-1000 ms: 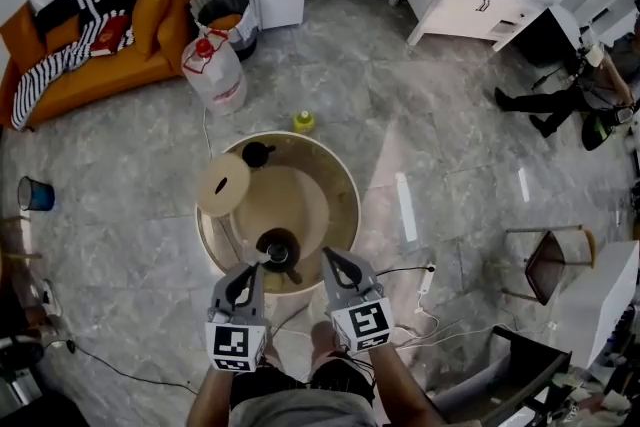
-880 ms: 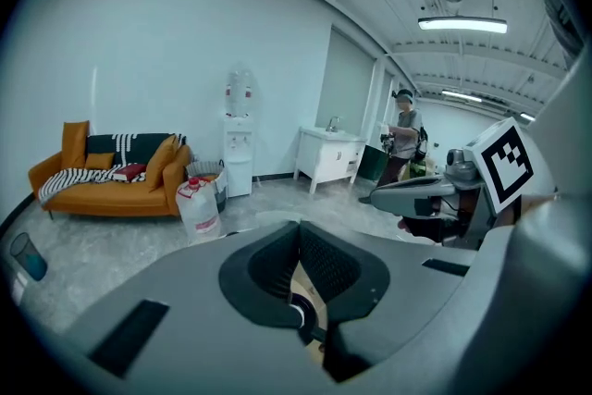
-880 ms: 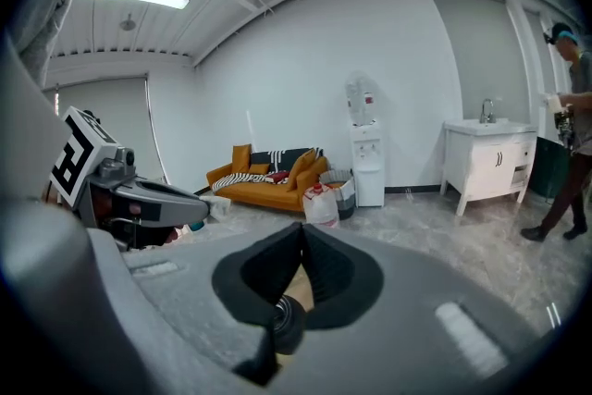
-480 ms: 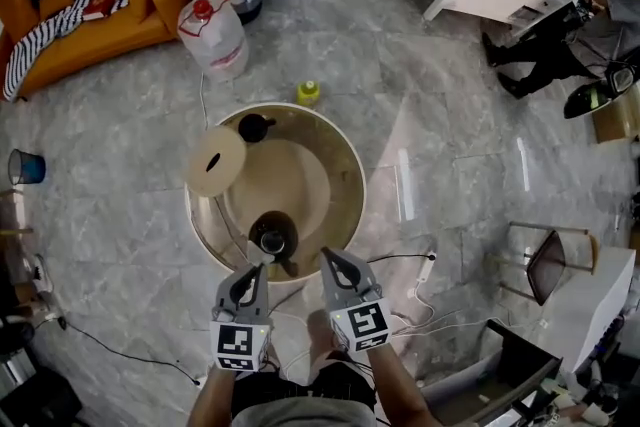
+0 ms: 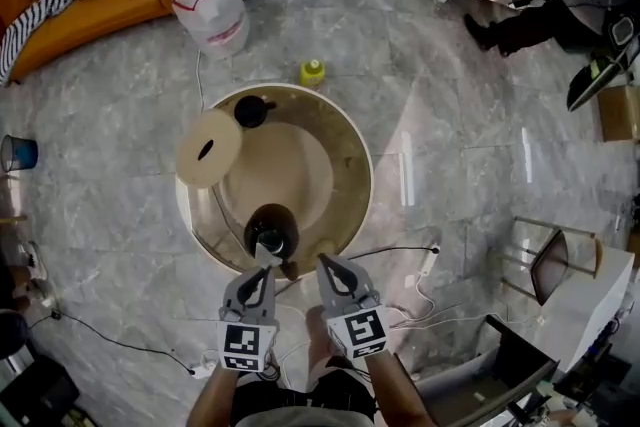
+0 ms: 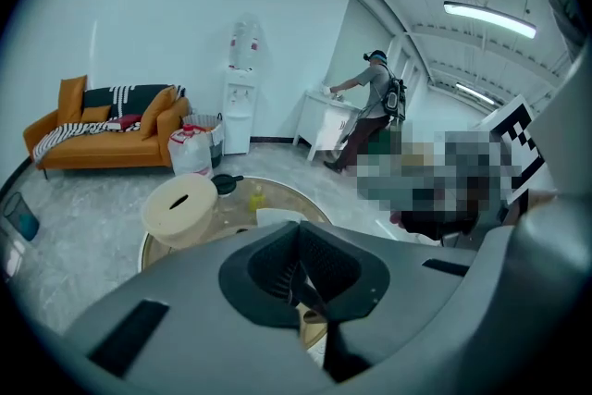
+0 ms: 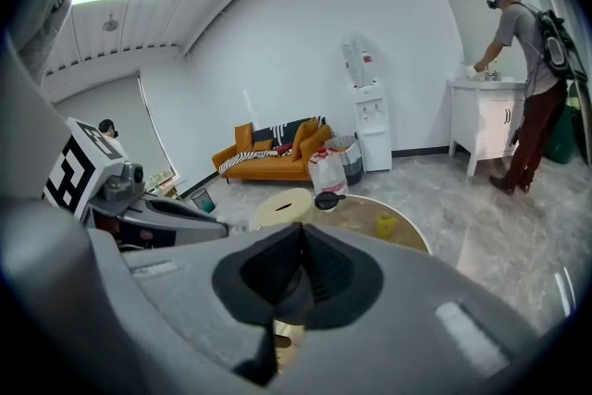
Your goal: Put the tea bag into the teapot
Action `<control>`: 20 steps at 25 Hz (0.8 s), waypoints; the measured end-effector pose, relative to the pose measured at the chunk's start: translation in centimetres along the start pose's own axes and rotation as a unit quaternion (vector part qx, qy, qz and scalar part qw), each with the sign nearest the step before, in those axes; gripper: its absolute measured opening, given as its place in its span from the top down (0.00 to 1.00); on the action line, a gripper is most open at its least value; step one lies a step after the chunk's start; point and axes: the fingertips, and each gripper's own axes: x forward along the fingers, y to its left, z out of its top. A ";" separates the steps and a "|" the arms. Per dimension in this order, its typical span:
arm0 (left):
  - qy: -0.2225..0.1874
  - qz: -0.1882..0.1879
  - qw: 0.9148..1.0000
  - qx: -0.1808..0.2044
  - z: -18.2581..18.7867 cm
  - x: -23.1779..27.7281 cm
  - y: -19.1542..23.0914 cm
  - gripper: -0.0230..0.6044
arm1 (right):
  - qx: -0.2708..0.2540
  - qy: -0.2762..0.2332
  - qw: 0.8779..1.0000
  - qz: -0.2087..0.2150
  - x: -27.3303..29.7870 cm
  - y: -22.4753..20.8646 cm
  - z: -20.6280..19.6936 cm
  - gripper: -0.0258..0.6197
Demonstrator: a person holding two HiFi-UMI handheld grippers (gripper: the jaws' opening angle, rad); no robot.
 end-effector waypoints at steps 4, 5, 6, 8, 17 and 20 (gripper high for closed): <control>0.012 -0.003 1.000 -0.004 -1.6 1.8 0.3 0.94 | 0.006 0.020 1.000 0.002 1.2 -0.5 -1.8 0.96; 0.015 -0.003 1.000 -0.005 -1.9 2.2 0.5 0.94 | 0.009 0.024 1.000 0.002 1.5 -0.6 -2.2 0.96; 0.018 -0.002 1.000 -0.006 -2.3 2.7 0.7 0.94 | 0.010 0.026 1.000 0.002 1.8 -0.7 -2.6 0.96; 0.023 -0.003 1.000 -0.007 -2.9 3.4 1.2 0.94 | 0.012 0.026 1.000 0.002 2.4 -0.9 -3.3 0.96; 0.045 -0.007 0.999 -0.011 -5.9 6.7 1.6 0.94 | 0.020 0.040 0.999 -0.004 4.4 -3.1 -5.9 0.96; 0.053 -0.007 0.998 -0.011 -7.0 7.4 1.6 0.94 | 0.028 0.042 0.999 -0.007 4.7 -3.6 -6.8 0.96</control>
